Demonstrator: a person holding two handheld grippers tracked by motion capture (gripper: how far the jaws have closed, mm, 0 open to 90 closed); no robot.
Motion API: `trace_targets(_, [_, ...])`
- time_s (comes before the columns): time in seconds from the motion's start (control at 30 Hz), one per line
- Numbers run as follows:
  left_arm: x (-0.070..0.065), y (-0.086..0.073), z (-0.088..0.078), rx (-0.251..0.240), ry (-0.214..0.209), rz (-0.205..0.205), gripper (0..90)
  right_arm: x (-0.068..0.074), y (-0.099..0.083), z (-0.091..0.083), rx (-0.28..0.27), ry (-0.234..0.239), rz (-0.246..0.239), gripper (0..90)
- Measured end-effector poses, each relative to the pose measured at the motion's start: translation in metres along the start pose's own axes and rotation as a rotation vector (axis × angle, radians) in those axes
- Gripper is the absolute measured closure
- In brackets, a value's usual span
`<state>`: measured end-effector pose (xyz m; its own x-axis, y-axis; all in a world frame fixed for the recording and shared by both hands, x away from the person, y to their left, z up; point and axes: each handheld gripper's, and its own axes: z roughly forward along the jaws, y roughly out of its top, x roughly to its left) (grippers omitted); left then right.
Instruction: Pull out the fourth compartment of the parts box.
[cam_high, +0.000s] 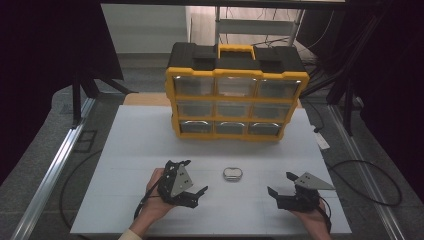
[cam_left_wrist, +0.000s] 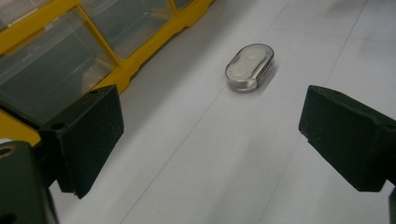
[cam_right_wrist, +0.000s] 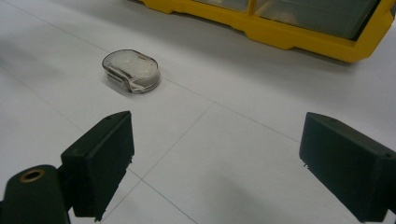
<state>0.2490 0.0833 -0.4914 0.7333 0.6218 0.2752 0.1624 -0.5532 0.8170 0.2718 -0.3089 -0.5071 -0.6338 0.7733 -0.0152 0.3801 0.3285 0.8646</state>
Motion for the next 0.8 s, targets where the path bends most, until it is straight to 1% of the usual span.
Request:
trace_targets(0.03, [0.0,0.0,0.0,0.0,0.0,0.0,7.2,0.0,0.0,0.0,0.0,0.0,0.0,10.7])
trace_targets(0.07, [-0.0011,0.0002,0.0,0.005,0.015,0.023,7.3,-0.0001,0.0,0.0001,0.0,0.0,0.0,10.7])
trace_targets(0.17, [-0.002,0.0003,0.0,0.01,0.03,0.042,7.3,0.0,0.0,0.0001,0.0,0.0,-0.001,10.7])
trace_targets(0.2, [-0.002,0.0003,0.0,0.01,0.03,0.042,7.3,0.0,0.0,0.0001,0.0,0.0,-0.001,10.7])
trace_targets(0.27, [-0.0025,0.0003,-0.0002,0.012,0.044,0.055,7.4,0.0001,0.0,0.0001,0.001,0.001,-0.001,10.7])
trace_targets(0.47, [-0.0024,0.0001,-0.0005,0.013,0.056,0.07,7.6,0.0,-0.0001,0.0002,0.001,0.001,-0.001,10.7])
trace_targets(0.67, [-0.0012,0.0,-0.0016,0.007,0.066,0.068,7.5,0.0003,0.0,0.0002,0.001,0.003,-0.003,10.7])
trace_targets(0.8, [-0.0008,-0.0004,-0.0016,0.01,0.08,0.08,7.5,-0.0001,-0.0001,0.0001,0.0,0.003,-0.001,10.7])
